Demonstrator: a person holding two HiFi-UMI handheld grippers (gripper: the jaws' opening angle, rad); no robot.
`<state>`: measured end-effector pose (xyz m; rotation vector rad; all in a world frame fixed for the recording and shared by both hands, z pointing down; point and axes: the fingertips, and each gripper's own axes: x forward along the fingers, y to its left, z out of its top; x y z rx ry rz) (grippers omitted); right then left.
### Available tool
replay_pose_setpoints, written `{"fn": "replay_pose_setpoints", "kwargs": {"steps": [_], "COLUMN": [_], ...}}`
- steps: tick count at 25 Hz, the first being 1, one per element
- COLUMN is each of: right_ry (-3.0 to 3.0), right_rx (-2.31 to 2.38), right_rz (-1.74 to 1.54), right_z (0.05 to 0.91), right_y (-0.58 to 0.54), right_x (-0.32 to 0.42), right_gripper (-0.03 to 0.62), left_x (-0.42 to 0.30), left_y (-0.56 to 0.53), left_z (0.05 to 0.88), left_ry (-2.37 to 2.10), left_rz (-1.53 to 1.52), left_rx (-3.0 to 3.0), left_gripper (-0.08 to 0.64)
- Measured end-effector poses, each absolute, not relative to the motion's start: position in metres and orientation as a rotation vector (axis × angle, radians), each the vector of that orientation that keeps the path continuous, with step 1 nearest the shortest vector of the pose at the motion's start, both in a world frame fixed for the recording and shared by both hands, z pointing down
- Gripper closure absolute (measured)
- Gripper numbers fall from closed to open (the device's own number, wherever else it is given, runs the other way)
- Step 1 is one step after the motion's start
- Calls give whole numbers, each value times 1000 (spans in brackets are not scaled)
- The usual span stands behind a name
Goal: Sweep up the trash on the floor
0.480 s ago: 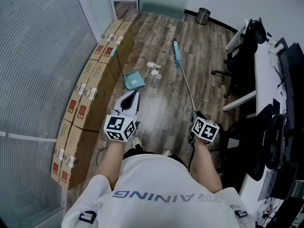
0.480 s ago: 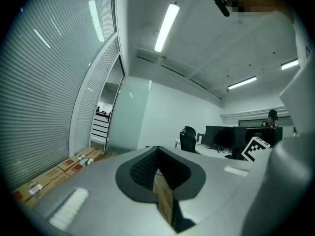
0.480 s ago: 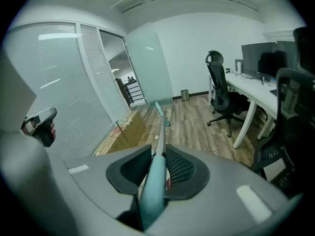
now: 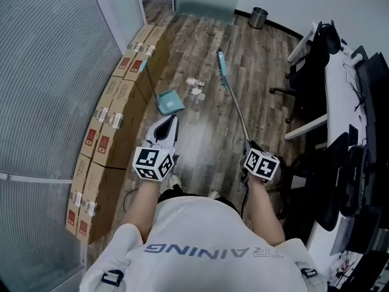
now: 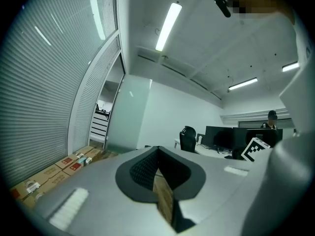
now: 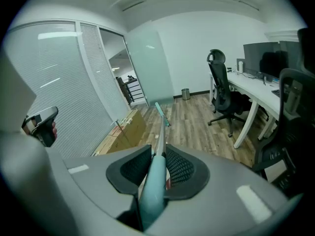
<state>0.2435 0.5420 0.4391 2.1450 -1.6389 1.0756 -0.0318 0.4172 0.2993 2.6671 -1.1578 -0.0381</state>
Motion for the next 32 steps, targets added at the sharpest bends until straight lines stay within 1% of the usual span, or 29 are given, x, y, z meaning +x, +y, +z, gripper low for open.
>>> {"fn": "replay_pose_setpoints", "kwargs": {"steps": [12,26,32], "right_ry": [-1601,-1558,-1547], "right_rx": [2167,2184,2127], "right_rz": [1109,1165,1178], "right_z": [444,464,476], "right_y": [521,467,435], "right_x": [231,180,178], "right_gripper": [486,486,486], "left_x": [-47,-131,-132], "left_y": [389,327,296], "left_z": [306,337,346], "left_ry": [-1140,-1156,-1160], "left_rz": [-50,-15,10], "left_rx": [2652,2584,2564], "left_gripper": [558,558,558]}}
